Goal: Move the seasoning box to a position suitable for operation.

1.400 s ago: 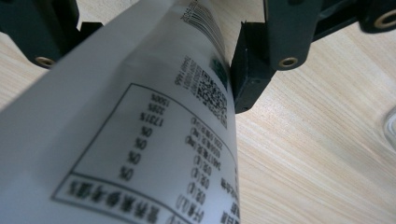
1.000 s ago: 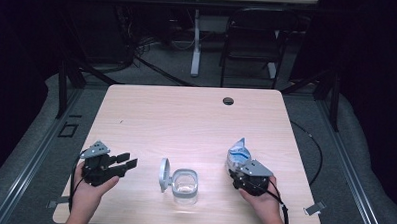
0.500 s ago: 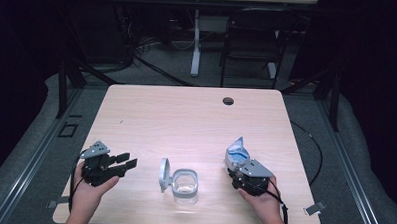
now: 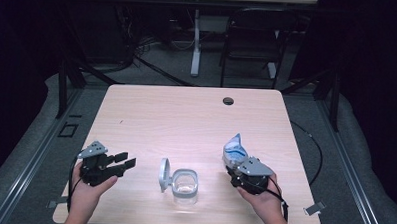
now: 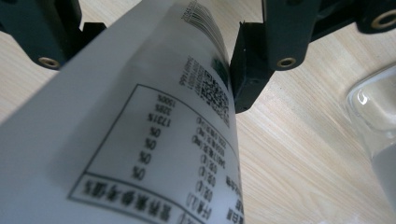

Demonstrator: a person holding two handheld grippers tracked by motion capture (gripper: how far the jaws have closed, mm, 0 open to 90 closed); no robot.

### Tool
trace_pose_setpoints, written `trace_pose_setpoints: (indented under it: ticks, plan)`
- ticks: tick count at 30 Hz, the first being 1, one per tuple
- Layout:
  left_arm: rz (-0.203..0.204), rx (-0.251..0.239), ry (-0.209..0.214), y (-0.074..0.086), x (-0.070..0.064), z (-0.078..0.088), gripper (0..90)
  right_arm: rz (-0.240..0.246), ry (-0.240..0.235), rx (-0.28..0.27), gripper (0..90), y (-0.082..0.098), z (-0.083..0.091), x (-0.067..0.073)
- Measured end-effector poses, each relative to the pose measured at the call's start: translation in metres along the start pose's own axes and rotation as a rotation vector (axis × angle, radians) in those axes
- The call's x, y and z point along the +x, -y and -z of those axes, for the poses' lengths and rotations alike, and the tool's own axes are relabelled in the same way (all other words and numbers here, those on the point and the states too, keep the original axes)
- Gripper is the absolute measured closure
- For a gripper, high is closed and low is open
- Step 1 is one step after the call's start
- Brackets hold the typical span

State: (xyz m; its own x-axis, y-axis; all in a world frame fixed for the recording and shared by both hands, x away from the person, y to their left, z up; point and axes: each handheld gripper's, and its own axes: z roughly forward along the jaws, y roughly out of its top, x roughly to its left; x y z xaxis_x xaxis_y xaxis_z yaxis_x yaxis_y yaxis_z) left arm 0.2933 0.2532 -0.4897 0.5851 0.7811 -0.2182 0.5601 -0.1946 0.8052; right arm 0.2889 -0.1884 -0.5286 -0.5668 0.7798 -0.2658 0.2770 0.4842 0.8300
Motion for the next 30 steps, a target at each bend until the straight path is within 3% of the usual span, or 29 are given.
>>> trace_pose_setpoints:
  ticks: [4, 16, 30]
  plan:
    - [-0.007, 0.005, -0.001, 0.000, 0.000, 0.000, 54.7, 0.032, 0.003, 0.005, 41.6, -0.008, 0.002, 0.001]
    - [-0.009, -0.005, -0.007, -0.001, -0.001, 0.002, 54.6, 0.041, -0.010, -0.014, 41.6, -0.024, 0.009, 0.002]
    - [0.001, -0.014, -0.011, -0.001, 0.002, 0.004, 54.6, 0.105, 0.009, -0.025, 41.6, -0.042, 0.016, 0.005]
